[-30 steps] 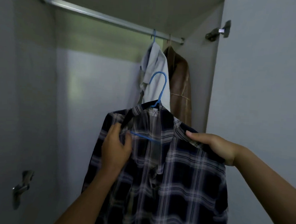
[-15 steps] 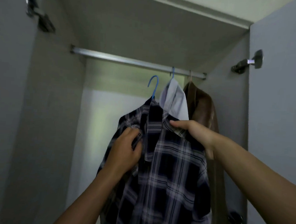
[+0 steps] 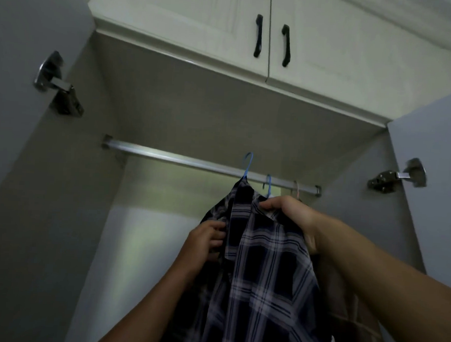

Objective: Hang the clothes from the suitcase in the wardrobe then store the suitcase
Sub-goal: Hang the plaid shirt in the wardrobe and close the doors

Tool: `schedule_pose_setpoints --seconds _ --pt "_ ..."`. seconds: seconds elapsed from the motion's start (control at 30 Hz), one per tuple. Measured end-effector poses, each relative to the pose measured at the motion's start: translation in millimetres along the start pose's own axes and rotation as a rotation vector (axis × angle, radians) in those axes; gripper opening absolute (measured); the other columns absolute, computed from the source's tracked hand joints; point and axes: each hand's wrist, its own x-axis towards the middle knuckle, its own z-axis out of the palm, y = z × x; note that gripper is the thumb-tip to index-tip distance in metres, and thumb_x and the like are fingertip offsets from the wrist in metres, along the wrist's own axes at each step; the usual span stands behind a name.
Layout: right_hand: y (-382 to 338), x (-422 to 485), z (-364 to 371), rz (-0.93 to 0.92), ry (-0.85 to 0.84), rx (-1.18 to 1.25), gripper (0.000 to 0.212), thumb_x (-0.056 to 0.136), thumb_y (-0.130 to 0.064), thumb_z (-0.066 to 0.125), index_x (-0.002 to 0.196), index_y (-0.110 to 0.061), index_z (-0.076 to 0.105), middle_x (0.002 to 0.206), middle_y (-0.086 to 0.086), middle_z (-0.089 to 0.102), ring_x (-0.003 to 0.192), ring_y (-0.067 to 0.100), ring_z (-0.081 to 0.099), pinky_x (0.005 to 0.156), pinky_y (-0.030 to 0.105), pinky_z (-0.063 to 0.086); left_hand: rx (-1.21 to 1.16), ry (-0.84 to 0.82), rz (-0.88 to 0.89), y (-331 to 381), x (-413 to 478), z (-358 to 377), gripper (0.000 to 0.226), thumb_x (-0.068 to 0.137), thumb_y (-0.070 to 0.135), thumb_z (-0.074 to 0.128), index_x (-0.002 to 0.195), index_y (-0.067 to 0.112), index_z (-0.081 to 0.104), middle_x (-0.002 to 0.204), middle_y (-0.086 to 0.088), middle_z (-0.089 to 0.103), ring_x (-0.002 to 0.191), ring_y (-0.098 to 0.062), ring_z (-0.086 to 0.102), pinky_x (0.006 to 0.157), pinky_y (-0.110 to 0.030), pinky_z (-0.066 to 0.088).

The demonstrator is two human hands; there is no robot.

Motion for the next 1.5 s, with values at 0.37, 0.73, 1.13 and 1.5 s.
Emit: schedule_pose_setpoints --seconds 0.37,0.73,1.13,1.5 --pt "-18.0 70.8 22.4 -0.021 0.05 -0.103 0.035 0.097 -0.028 0.053 0.104 0.001 0.072 0.085 0.018 0.077 0.062 0.03 0.073 0.066 0.035 0.06 0.112 -0.092 0.013 -11.9 52.1 -4.1 0.019 0.097 0.037 0.066 0.111 0.025 0.069 0.112 0.007 0.075 0.097 -0.004 0.071 0.073 -0.018 0.051" --pt "12.8 78.4 26.4 0.099 -0.027 -0.14 0.048 0.093 -0.042 0.059 0.123 -0.006 0.072 0.112 0.014 0.076 0.096 0.033 0.073 0.098 0.047 0.054 0.042 0.017 -0.191 -48.5 33.3 -13.3 0.021 0.104 0.032 0.054 0.11 0.019 0.069 0.101 0.0 0.072 0.097 -0.016 0.066 0.094 -0.039 0.056" --pt "13.4 18.9 -19.5 0.088 -0.18 -0.117 0.052 0.097 -0.049 0.054 0.119 -0.002 0.056 0.104 0.022 0.07 0.097 0.034 0.069 0.088 0.044 0.057 -0.071 0.145 -0.191 -1.1 -45.9 -24.6 0.034 0.107 0.036 0.045 0.123 0.015 0.066 0.119 -0.006 0.074 0.112 -0.023 0.07 0.101 -0.047 0.054" --pt "17.6 -43.2 -80.3 -0.016 -0.176 0.031 0.069 0.085 -0.063 0.061 0.128 -0.008 0.065 0.131 0.023 0.065 0.123 0.039 0.063 0.106 0.052 0.049 -0.075 0.113 -0.187 51.7 -124.1 0.1 0.039 0.108 0.039 0.043 0.123 0.012 0.067 0.116 -0.007 0.076 0.109 -0.024 0.073 0.098 -0.045 0.056"
